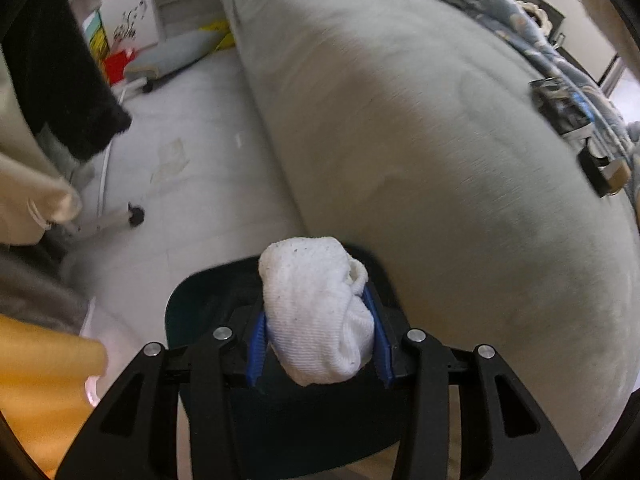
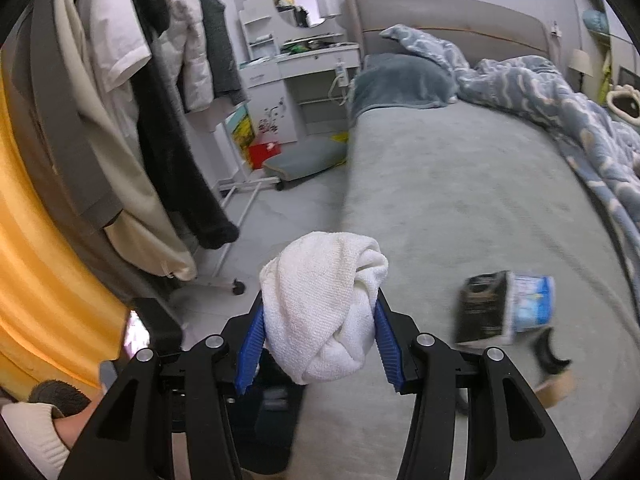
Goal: Collect trash
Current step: 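Carry the white towel ball with the right tool over the bin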
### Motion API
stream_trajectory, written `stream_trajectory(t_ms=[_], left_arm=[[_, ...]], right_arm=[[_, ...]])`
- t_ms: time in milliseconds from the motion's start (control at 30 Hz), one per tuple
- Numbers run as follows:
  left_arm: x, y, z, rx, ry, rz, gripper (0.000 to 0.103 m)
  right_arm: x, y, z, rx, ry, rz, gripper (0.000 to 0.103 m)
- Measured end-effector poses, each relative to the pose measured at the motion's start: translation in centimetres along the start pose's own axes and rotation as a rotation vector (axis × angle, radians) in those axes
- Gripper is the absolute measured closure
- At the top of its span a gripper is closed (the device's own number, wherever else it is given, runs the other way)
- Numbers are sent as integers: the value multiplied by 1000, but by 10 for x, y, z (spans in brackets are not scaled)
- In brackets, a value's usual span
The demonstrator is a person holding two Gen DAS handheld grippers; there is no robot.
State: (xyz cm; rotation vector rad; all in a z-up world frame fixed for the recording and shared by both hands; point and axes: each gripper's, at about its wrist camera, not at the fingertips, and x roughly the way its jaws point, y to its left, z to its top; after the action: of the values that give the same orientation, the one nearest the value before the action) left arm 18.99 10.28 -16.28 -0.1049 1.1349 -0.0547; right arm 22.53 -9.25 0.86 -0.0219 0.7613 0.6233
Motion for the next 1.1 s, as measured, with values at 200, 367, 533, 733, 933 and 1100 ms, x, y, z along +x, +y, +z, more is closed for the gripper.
stream_trajectory(t_ms=[200, 367, 533, 733, 933, 1100], left_arm=[[22, 26, -15, -74, 118, -32, 56], [41, 43, -31, -128, 222, -30, 56], [51, 53, -41, -154, 282, -33, 55], [53, 65, -47, -175, 321, -46, 45], [48, 71, -48, -160, 322, -65, 27], [40, 82, -51, -172, 308, -54, 24]], right_arm=[[24, 34, -1, -21, 41, 47, 52], [48, 60, -8, -55, 95, 72, 52], [68, 74, -15, -55, 150, 92, 52], [92, 75, -23, -47, 215, 79, 52], [117, 74, -37, -28, 285, 61, 52], [137, 78, -48, -43, 339, 48, 52]])
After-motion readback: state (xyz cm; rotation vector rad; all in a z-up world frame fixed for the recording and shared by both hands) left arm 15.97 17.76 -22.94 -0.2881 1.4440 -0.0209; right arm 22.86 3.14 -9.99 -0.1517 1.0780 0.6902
